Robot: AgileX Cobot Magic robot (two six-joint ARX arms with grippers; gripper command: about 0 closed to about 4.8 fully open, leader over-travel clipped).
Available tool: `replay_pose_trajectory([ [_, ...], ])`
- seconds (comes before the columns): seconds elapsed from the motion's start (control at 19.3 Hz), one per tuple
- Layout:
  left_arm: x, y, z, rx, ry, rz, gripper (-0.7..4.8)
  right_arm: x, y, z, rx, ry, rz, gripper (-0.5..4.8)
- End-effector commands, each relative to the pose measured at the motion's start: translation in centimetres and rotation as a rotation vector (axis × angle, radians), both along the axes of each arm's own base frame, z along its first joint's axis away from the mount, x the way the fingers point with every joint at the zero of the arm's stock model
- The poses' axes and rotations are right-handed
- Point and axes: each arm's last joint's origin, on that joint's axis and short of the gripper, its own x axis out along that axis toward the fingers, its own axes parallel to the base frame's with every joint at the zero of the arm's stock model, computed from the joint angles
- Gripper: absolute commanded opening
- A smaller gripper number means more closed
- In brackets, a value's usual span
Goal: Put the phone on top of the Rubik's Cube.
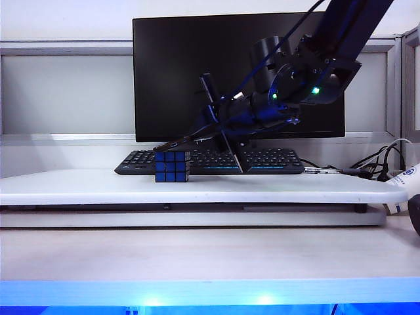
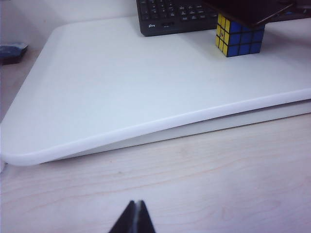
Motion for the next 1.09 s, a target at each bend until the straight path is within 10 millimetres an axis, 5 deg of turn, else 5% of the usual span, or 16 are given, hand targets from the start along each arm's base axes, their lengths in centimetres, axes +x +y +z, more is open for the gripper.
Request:
replay_pose_trajectory([
  [0.05,-0.03,0.05,-0.25,0.008,0.024,0.011,-0.06,-0.04,0.08,0.59,0.01,-0.016,0.015,-0.08],
  [0.31,-0.03,0.05,-0.25,0.008,0.024,0.012,-0.06,-0.1,0.09,0.46,0.012,0.006,0.027,0.01],
  [0.47,-0.03,0.05,-0.25,0.008,0.024,0.012,-0.05,-0.11,0.1,0.45,0.022,0.02,0.029,0.87],
  [0.73,-0.03,0.05,-0.25,0.008,0.024,0.012,-0.06,-0.17,0.12,0.36,0.021,0.031,0.046,1.28],
  [0.83,-0.03,0.05,-0.25,0.008,0.024,0.012,-0.06,-0.19,0.12,0.31,0.018,0.036,0.046,2.14],
  [0.99,-0.03,0.05,-0.25,0.008,0.024,0.012,-0.06,-0.19,0.12,0.31,0.019,0.036,0.049,2.37],
  [1.09,-0.03,0.05,-0.25,0.008,0.024,0.011,-0.06,-0.19,0.12,0.3,0.019,0.036,0.049,3.73],
])
